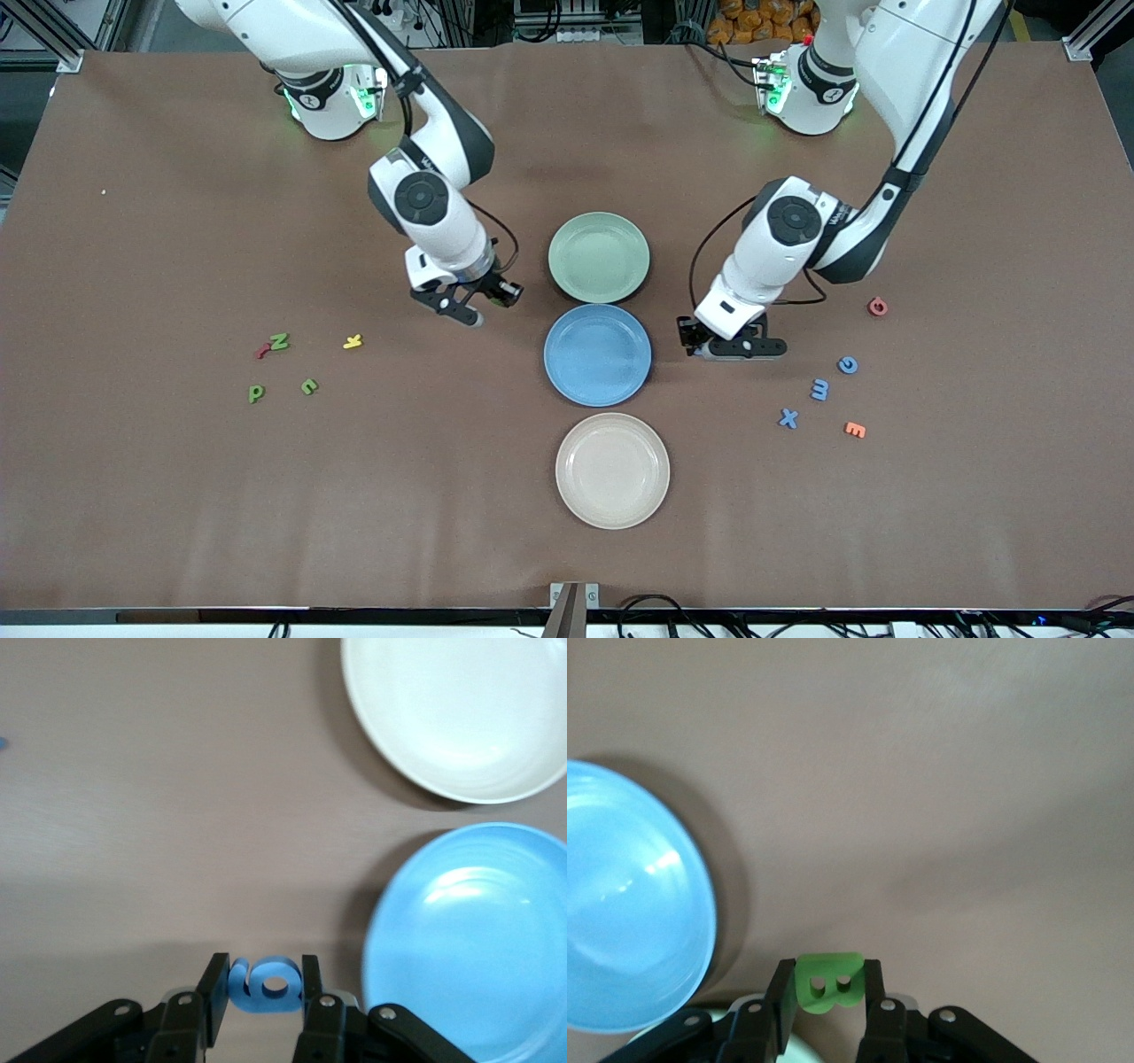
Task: Sort letters by color into matching plates
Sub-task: 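Carry the 6 to the blue plate while the right gripper carries B to green plate, then open both grippers to drop the letters into their plates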
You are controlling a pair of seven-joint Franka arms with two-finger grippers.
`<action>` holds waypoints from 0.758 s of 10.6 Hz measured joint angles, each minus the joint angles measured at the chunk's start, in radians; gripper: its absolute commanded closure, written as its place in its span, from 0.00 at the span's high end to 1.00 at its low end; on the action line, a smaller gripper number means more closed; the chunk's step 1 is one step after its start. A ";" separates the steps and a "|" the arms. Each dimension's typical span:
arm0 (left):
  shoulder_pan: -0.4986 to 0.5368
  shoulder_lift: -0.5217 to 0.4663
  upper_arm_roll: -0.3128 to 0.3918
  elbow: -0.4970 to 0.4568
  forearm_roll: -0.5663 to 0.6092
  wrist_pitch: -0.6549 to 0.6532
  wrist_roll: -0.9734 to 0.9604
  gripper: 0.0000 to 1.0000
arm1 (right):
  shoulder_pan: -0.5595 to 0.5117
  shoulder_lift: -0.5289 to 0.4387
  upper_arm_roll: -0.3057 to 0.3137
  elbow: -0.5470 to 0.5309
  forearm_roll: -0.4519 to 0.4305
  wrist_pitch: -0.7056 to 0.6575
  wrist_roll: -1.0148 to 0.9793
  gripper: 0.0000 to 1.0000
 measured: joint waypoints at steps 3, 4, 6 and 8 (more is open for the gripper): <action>-0.069 0.056 -0.002 0.075 0.000 0.000 -0.112 0.00 | 0.054 0.001 0.032 0.016 0.000 0.000 0.109 0.00; -0.086 0.077 -0.002 0.102 0.000 0.000 -0.142 0.00 | 0.067 0.005 0.046 0.017 0.000 0.000 0.140 0.00; -0.114 0.110 -0.002 0.148 0.000 0.000 -0.190 0.71 | 0.107 0.026 0.060 0.025 -0.017 0.001 0.202 0.00; -0.137 0.131 -0.002 0.180 0.000 0.000 -0.230 1.00 | 0.153 0.063 0.063 0.049 -0.077 0.002 0.308 0.09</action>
